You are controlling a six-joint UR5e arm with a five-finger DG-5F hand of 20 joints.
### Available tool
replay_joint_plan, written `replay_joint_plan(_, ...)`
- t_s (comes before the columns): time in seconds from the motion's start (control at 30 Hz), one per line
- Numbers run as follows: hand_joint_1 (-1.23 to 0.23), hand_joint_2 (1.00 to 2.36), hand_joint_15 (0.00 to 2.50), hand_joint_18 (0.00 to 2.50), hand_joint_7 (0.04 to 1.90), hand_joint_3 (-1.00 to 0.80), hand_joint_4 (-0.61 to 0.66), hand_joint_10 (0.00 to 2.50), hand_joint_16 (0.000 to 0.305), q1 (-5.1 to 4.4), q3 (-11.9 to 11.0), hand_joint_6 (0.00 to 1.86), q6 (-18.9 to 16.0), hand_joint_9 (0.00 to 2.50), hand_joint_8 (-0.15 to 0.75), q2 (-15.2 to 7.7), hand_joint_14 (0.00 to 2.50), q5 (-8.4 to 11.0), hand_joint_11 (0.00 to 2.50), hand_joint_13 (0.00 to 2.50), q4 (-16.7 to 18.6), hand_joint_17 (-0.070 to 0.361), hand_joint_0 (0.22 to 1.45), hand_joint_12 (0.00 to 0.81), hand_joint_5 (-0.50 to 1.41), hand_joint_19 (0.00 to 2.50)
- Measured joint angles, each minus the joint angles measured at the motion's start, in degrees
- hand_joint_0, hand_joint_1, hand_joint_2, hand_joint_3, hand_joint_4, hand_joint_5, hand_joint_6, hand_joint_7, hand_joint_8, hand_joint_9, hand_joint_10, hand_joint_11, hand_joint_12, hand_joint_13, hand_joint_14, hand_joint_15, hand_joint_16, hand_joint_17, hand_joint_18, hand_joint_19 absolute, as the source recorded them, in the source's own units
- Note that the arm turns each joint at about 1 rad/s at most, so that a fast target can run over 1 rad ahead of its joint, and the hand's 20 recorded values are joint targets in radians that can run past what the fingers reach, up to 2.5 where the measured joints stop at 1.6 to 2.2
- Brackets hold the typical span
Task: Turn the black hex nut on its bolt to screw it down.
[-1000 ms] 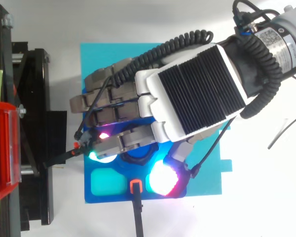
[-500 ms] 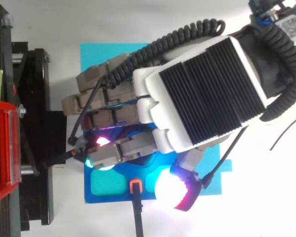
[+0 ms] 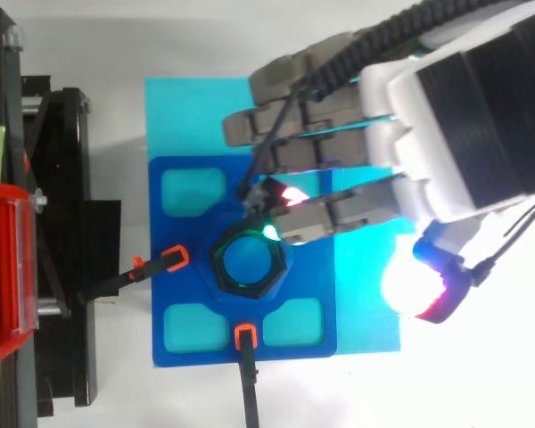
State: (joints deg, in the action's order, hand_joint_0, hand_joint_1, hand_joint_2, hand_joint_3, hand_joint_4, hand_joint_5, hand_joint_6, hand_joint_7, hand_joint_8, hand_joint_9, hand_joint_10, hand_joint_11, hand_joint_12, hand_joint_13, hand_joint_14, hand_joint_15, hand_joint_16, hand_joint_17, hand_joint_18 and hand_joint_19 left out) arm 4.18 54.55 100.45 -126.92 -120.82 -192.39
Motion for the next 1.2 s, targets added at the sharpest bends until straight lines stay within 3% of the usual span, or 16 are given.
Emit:
replay_joint_plan(0.17, -0.4, 1.0, 0.06, 0.51, 1.11, -0.5, 0.27, 0.0, 0.055, 0.16, 6.8, 0.5, -0.81, 0.71, 0.261, 5.68, 0.0, 1.27, 0.13, 0.55, 4.95, 0.124, 0.41, 0.338, -0.11, 0.36)
replay_joint_plan(0.43, -0.41, 1.0, 0.05, 0.5, 1.1, -0.5, 0.26, 0.0, 0.054, -0.18, 19.19, 0.5, -9.99, 0.71, 0.259, 16.81, 0.0, 8.34, 0.13, 0.55, 17.11, 0.122, 0.41, 0.336, -0.11, 0.36)
replay_joint_plan(0.53, -0.41, 1.0, 0.05, 0.51, 1.09, -0.5, 0.25, 0.0, 0.054, 0.04, 23.81, 0.5, -14.38, 0.71, 0.26, 18.27, 0.0, 9.49, 0.13, 0.55, 20.97, 0.122, 0.41, 0.335, -0.11, 0.36)
replay_joint_plan(0.67, -0.41, 1.0, 0.05, 0.51, 1.08, -0.5, 0.26, 0.0, 0.054, 0.18, 29.05, 0.5, -19.55, 0.71, 0.258, 18.71, 0.0, 10.28, 0.13, 0.55, 22.65, 0.122, 0.41, 0.336, -0.11, 0.36)
replay_joint_plan(0.83, -0.41, 1.0, 0.05, 0.52, 1.07, -0.5, 0.27, 0.0, 0.055, 0.23, 31.2, 0.5, -26.61, 0.71, 0.261, 18.73, 0.0, 13.46, 0.12, 0.55, 22.97, 0.123, 0.42, 0.343, -0.12, 0.36)
replay_joint_plan(1.03, -0.41, 1.0, 0.04, 0.54, 1.0, -0.5, 0.27, 0.0, 0.056, 0.22, 31.41, 0.5, -35.66, 0.71, 0.265, 18.73, 0.0, 17.7, 0.12, 0.55, 22.95, 0.126, 0.42, 0.35, -0.13, 0.34)
replay_joint_plan(1.2, -0.41, 1.0, 0.0, 0.51, 0.82, -0.5, 0.23, 0.0, 0.059, 0.21, 31.41, 0.5, -42.13, 0.7, 0.267, 18.73, 0.0, 20.47, 0.05, 0.49, 22.81, 0.132, 0.43, 0.372, -0.16, 0.32)
